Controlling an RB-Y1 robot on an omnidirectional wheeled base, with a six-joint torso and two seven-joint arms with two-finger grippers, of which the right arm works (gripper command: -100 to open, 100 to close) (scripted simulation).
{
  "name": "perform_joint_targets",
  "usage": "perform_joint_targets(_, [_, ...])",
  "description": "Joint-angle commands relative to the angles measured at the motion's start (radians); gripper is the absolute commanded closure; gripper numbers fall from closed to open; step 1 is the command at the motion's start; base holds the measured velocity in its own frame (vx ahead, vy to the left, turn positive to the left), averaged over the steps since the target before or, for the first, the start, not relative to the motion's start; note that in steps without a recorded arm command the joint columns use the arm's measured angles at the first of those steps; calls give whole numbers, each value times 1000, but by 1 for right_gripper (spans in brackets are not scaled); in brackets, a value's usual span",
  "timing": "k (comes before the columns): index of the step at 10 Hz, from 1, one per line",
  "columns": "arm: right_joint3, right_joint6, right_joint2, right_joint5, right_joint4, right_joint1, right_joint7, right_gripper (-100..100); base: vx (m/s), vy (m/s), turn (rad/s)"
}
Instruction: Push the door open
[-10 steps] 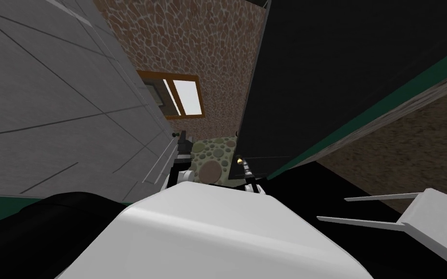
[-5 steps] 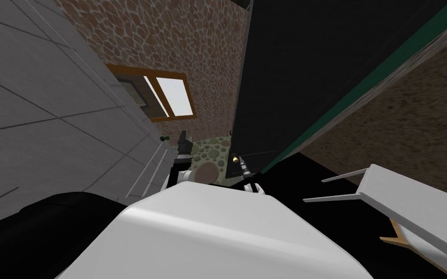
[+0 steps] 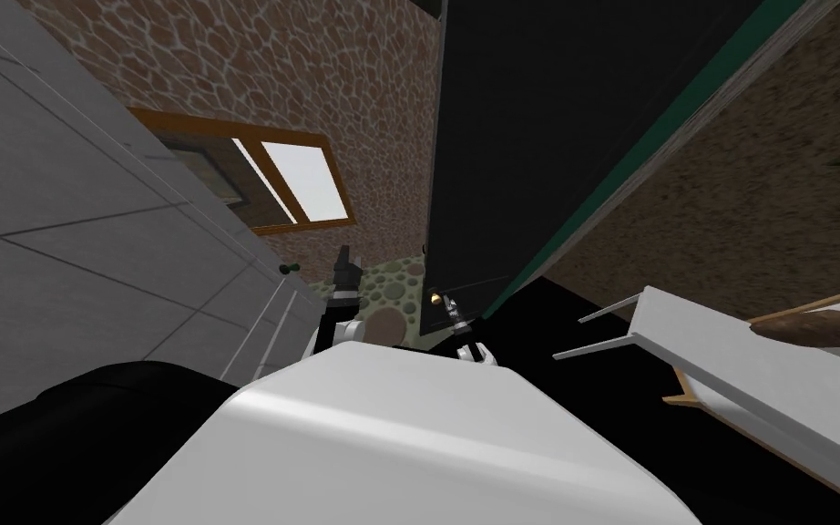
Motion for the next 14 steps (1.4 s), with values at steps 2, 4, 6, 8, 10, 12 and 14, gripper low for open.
perform_joint_targets(2, [59,-5,-14,-2,1,-12,73,-100,11,11,-201])
perform_joint_targets(4, [107,-6,-25,-3,-5,-17,128,-100,9,12,-207])
perform_joint_targets(6, [156,-8,-37,-3,-12,-23,188,-100,11,13,-199])
perform_joint_targets(8, [207,-9,-49,-4,-18,-29,243,-100,9,15,-216])
perform_joint_targets(10, [233,-10,-55,-5,-22,-32,279,-100,6,9,-79])
perform_joint_targets(12, [284,-11,-68,-6,-29,-38,338,-100,9,11,-218])
perform_joint_targets(14, [334,-12,-80,-7,-35,-44,396,-100,9,16,-232])
